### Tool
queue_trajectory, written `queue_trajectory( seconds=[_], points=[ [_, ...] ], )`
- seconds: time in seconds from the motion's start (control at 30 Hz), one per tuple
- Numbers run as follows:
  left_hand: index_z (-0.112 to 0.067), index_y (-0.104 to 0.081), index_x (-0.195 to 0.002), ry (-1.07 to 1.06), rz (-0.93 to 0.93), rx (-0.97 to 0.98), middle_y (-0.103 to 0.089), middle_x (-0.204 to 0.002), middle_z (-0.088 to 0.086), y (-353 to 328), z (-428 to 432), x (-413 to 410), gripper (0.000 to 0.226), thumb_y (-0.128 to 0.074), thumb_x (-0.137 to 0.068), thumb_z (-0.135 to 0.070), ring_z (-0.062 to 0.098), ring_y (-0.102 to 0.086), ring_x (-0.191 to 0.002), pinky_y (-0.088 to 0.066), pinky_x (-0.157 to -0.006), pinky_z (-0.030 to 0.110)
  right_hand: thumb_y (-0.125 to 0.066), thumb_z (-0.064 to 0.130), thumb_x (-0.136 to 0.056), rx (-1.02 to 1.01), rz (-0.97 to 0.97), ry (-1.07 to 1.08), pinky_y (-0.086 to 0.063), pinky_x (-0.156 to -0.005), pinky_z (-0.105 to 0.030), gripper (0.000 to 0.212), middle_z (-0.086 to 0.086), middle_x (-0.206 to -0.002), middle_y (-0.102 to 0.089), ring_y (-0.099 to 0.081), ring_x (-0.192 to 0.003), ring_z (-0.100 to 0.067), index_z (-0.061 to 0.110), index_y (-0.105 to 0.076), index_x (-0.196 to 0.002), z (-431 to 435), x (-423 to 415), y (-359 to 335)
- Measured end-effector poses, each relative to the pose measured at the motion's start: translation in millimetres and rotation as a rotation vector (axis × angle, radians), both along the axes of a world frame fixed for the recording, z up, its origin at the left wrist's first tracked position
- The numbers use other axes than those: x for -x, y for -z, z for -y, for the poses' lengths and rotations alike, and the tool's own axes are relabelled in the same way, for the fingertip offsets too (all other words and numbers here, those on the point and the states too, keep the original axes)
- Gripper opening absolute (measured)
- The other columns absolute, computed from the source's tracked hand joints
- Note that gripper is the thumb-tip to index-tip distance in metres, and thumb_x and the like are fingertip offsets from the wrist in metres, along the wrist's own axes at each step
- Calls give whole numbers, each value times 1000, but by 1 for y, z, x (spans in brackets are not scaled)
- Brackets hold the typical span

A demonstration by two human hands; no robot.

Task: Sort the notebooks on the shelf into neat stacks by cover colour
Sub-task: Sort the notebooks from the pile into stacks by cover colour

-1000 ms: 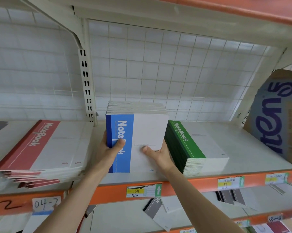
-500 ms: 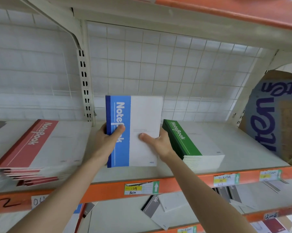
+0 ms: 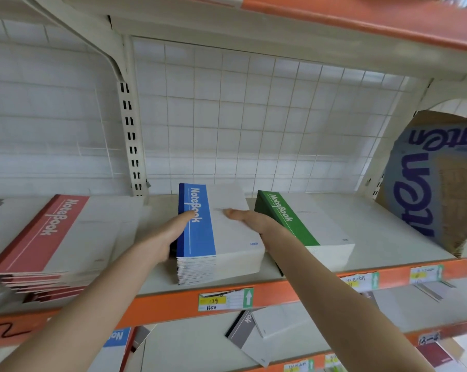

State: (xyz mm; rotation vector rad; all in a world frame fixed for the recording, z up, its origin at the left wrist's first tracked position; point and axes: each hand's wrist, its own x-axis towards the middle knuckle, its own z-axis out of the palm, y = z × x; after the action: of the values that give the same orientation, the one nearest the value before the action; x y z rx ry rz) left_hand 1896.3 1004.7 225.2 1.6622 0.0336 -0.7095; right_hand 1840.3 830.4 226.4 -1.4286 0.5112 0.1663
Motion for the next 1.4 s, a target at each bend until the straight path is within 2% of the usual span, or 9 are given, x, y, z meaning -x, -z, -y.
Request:
queue_trajectory(
  seconds=[0.23, 0.67, 0.8, 0.93, 1.03, 1.1, 1.2, 1.3, 1.4],
  points=[
    [-13, -54, -85, -25, -17, -33, -62, -81, 8, 11, 7, 4, 29, -44, -97, -38, 21, -58, -70, -45, -63, 30, -68, 31, -83, 23, -72, 0, -51, -51, -23, 23, -4, -81, -70, -68, -62, -16, 15, -61, -98, 4, 2, 11],
    [-9, -52, -108, 18, 42, -19, -60, -82, 5, 14, 8, 6, 19, -52, -95, -23, 18, -57, -70, -42, -57, 28, -69, 38, -81, 111, -141, -7, -53, -63, -29, 30, -6, -87, -69, -66, -73, -19, 15, -60, -97, 5, -2, 12],
    [-10, -52, -111, 20, 58, -2, -62, -100, 9, 14, 8, 7, 20, -52, -95, -22, 18, -57, -73, -43, -63, 29, -72, 46, -76, 395, -136, 122, -47, -54, -24, 46, -1, -84, -64, -62, -70, -15, 11, -58, -103, -4, 5, 4],
    [-6, -50, -124, 23, 70, -9, -60, -111, 11, 13, 10, 10, 32, -51, -96, -21, 22, -55, -89, -40, -75, 31, -64, 43, -81, 957, -105, 148, -33, -44, -22, 39, 1, -66, -50, -54, -68, -21, 11, -45, -70, -9, 7, -7],
    [-3, -49, -128, 36, 74, -30, -57, -125, 16, 8, 12, 11, 35, -51, -96, -18, 25, -54, -95, -40, -78, 31, -62, 35, -84, 919, -49, 143, -44, -59, -26, 38, -2, -61, -45, -47, -59, -19, 8, -45, -63, -1, 14, -25],
    [-3, -47, -128, -2, 183, -123, -54, -128, 17, 3, 13, 8, 37, -51, -96, -22, 30, -55, -106, -40, -81, 31, -60, 29, -84, 879, 17, 199, -41, -65, -29, 32, -7, -68, -46, -46, -63, -20, -1, -58, -74, 13, 27, -36],
    [-3, -43, -129, -28, 595, -444, -38, -137, 18, -11, 20, 10, 49, -50, -92, -35, 35, -42, -122, -39, -99, 39, -57, 21, -85, 915, 129, 326, -34, -61, -26, 35, -12, -73, -46, -42, -67, -18, -14, -60, -91, 50, 49, -45],
    [-7, -27, -145, 30, 911, -366, -19, -149, 11, -28, 47, 49, 61, -49, -93, -30, 27, -20, -138, -20, -110, 33, -58, 18, -85, 1006, 149, 433, -40, -65, -30, 38, -29, -83, -57, -51, -70, -25, -15, -58, -104, 98, 62, -47],
    [-12, -25, -146, 129, 996, -198, -22, -148, 4, -34, 92, 93, 61, -51, -93, -28, 17, -22, -137, -20, -102, 19, -61, 25, -86, 1027, 15, 398, -44, -84, -33, 44, -14, -115, -62, -56, -101, -27, -1, -57, -122, 143, 69, -40]
  ],
)
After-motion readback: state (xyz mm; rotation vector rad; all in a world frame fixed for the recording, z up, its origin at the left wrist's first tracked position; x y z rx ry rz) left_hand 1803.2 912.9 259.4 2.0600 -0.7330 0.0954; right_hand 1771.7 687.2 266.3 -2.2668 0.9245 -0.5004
